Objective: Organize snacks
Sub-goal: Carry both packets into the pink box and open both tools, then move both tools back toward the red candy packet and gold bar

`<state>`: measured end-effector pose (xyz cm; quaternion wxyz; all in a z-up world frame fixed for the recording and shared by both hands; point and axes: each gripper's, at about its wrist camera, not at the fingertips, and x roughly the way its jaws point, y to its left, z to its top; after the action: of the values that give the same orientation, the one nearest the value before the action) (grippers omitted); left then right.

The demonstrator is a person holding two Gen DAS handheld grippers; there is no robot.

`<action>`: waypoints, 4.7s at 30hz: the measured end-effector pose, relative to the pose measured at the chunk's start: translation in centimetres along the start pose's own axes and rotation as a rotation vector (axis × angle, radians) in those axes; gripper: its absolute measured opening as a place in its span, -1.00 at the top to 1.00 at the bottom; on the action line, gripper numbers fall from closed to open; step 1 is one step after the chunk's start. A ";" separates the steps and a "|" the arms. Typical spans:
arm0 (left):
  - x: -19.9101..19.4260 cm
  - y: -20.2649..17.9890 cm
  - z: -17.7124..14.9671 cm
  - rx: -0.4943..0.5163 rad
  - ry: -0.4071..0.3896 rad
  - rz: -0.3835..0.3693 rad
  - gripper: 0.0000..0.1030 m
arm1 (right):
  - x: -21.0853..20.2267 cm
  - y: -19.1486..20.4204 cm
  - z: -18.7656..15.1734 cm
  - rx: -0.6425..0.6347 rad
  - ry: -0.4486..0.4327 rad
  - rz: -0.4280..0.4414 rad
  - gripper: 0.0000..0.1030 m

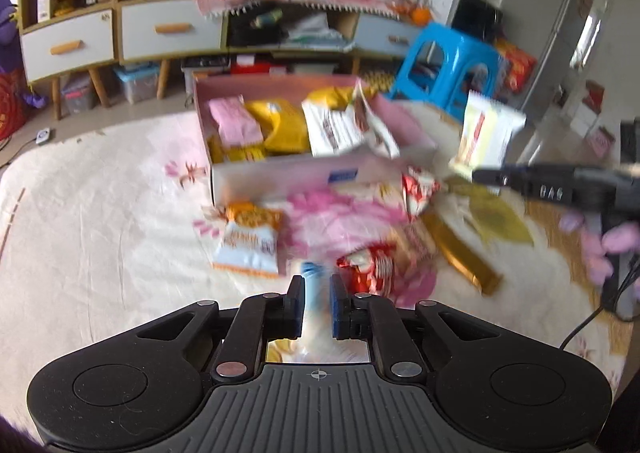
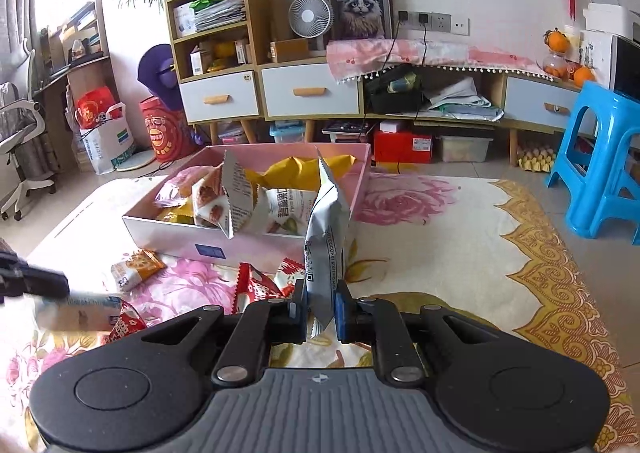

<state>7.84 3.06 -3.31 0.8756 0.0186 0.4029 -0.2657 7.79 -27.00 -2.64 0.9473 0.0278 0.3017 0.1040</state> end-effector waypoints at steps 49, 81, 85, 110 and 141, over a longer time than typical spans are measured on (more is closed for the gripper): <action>2.0 0.7 7.7 -0.075 -0.099 0.150 0.70 | 5.3 0.7 5.5 0.024 0.080 -0.054 0.93; 6.0 1.0 11.7 -0.143 -0.158 0.265 -0.52 | 4.8 0.0 7.8 0.130 0.062 -0.065 -0.04; 4.3 0.6 10.3 -0.144 -0.153 0.253 -0.64 | 3.5 0.9 7.5 0.111 0.064 -0.055 -0.20; 1.6 -4.1 -1.5 0.003 -0.097 0.174 -0.89 | -2.0 3.9 -1.1 -0.098 0.052 -0.019 -0.77; 5.5 -6.2 -1.6 0.026 -0.024 0.088 0.36 | 0.1 5.5 -5.1 -0.195 0.185 0.095 0.16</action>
<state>6.64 -4.36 -7.23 0.8910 0.0445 0.3875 -0.2324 3.92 -21.70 -6.28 0.9076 -0.0599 0.3747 0.1796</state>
